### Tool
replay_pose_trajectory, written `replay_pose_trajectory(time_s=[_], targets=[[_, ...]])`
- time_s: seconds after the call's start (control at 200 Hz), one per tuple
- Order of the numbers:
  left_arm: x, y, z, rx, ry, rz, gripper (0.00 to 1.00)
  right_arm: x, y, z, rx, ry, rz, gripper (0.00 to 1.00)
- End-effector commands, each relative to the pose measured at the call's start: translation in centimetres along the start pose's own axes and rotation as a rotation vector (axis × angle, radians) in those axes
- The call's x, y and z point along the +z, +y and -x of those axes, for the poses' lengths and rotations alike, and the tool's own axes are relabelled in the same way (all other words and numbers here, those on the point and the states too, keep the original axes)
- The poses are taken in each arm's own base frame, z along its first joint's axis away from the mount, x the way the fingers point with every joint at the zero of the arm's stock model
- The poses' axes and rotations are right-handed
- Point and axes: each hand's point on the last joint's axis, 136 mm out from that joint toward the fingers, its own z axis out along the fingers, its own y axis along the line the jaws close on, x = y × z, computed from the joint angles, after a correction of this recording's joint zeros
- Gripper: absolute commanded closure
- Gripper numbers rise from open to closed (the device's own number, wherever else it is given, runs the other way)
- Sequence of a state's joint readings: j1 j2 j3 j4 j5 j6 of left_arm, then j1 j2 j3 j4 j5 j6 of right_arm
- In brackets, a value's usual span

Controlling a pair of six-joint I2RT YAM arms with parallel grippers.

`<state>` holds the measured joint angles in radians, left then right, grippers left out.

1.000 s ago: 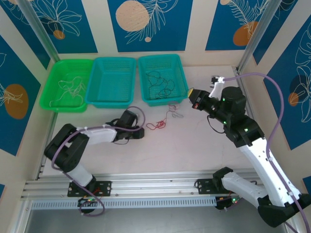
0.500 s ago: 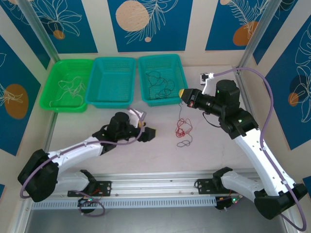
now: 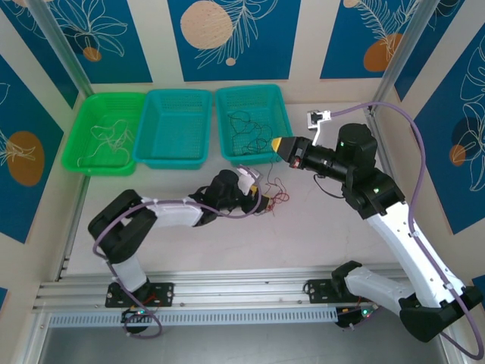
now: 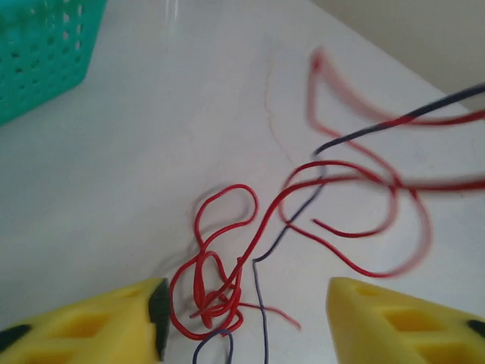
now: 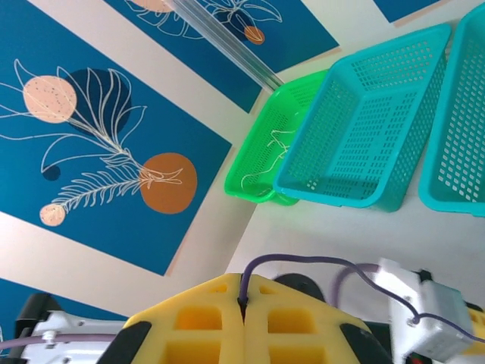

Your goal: Untangle the cables

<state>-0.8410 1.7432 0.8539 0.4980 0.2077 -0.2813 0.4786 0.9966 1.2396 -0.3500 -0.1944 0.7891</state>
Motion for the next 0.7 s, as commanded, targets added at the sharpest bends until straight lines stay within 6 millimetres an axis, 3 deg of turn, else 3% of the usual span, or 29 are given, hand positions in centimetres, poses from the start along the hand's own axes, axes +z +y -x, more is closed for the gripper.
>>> replay_pose_trajectory(time_s=[0.0, 0.055, 0.15, 0.25, 0.385, 0.475, 0.605, 0.65, 0.695], targets=[[0.7, -1.5, 3.5, -0.038, -0.131, -0.037, 0.75, -2.0, 2.8, 2.0, -0.024, -0.081, 0.061, 1.0], [0.8, -1.6, 3.0, -0.048, -0.122, -0.046, 1.0, -2.7, 2.8, 2.6, -0.02, -0.113, 0.052, 1.0], [0.1, -0.2, 1.7, -0.075, -0.084, 0.029, 1.0, -4.6, 2.5, 3.8, -0.014, -0.184, 0.017, 1.0], [-2.2, 2.7, -0.4, -0.106, -0.001, 0.195, 1.0, -7.5, 2.2, 5.4, -0.015, -0.286, -0.036, 1.0], [-8.2, 8.4, -4.5, -0.244, 0.064, 0.446, 1.0, -11.9, 1.7, 7.3, -0.021, -0.443, -0.129, 1.0], [-12.3, 11.6, -7.8, -0.349, 0.079, 0.543, 1.0, -13.8, 1.7, 8.2, -0.034, -0.517, -0.169, 1.0], [-16.7, 14.1, -11.0, -0.437, 0.09, 0.639, 1.0, -14.1, 1.5, 8.8, -0.023, -0.534, -0.167, 1.0], [-16.7, 13.3, -10.4, -0.41, 0.066, 0.576, 1.0, -13.2, 1.8, 8.8, -0.018, -0.503, -0.125, 1.0], [-15.7, 11.3, -8.4, -0.35, 0.013, 0.431, 1.0, -11.8, 2.2, 8.5, -0.014, -0.438, -0.067, 1.0]])
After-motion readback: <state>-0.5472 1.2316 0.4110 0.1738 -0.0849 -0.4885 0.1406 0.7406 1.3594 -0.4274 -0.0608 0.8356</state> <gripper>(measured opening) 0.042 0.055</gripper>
